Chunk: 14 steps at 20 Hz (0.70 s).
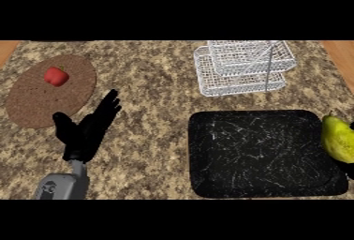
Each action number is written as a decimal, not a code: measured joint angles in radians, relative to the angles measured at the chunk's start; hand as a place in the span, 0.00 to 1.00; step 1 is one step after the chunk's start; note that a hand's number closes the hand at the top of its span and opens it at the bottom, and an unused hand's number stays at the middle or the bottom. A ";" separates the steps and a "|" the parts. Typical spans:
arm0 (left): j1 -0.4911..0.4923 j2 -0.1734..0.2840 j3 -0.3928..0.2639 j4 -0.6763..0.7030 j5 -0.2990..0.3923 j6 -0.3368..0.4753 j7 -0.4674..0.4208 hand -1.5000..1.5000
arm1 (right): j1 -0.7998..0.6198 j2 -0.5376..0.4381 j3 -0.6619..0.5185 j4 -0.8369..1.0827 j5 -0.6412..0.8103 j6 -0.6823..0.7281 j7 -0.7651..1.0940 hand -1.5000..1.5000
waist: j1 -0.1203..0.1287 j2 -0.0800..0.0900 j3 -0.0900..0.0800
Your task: Pick the pear from the tray and place it in the tiered basket
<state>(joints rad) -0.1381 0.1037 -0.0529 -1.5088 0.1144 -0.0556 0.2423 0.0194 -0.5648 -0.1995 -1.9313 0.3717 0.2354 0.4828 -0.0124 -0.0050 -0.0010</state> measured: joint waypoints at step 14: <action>-0.043 -0.008 0.010 0.032 -0.012 -0.005 0.003 0.50 | -0.369 -0.217 -0.198 -0.175 -0.245 0.127 0.295 1.00 | 0.017 0.004 0.000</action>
<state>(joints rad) -0.1811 0.0960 -0.0431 -1.4764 0.1027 -0.0605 0.2449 -0.3500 -0.7821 -0.3973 -2.1063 0.1270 0.3628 0.7776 0.0047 -0.0009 -0.0014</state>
